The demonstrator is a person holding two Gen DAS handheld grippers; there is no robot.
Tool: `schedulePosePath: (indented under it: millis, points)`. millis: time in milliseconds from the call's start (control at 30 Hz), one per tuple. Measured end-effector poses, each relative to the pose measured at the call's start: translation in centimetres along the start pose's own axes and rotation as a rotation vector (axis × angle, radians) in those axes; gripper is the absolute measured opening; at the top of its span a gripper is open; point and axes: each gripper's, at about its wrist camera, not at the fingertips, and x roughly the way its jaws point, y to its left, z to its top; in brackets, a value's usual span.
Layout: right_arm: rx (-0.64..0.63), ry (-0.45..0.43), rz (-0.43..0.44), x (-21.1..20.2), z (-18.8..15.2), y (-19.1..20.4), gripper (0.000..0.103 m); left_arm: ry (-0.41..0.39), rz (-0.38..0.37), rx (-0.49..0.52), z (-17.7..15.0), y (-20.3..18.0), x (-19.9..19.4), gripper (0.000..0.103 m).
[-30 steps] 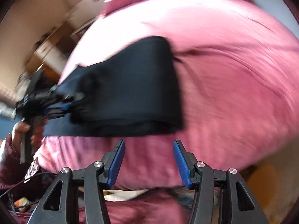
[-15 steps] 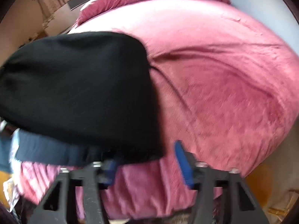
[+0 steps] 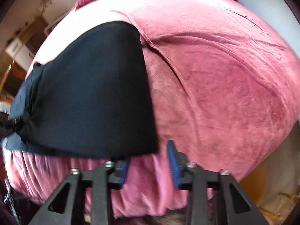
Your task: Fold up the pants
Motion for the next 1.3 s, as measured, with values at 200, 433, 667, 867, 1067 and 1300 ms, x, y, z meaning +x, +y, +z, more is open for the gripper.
schedulePosePath:
  millis: [200, 433, 667, 867, 1067, 1300]
  points:
    - [-0.090, -0.061, 0.004, -3.8, 1.3, 0.1, 0.048, -0.040, -0.105, -0.089, 1.0, 1.5, -1.7, 0.035]
    - [-0.100, -0.172, 0.075, -3.1, 7.7, 4.2, 0.054, -0.051, -0.079, -0.147, 3.4, 3.3, -1.4, 0.029]
    - [-0.027, -0.164, 0.098, 0.3, 11.3, 6.5, 0.054, -0.150, 0.097, 0.093, 3.0, -0.2, -3.7, 0.011]
    - [-0.052, -0.140, 0.063, 3.2, 11.4, 7.6, 0.056, -0.177, 0.306, 0.196, 2.3, -0.7, -2.8, 0.011]
    - [-0.073, -0.187, 0.031, 3.8, 10.7, 8.1, 0.058, -0.186, 0.388, 0.224, 1.0, -0.9, -1.4, 0.012]
    - [-0.071, -0.217, 0.009, 3.7, 10.4, 8.3, 0.059, -0.198, 0.395, 0.224, 0.4, -1.4, -0.7, 0.012]
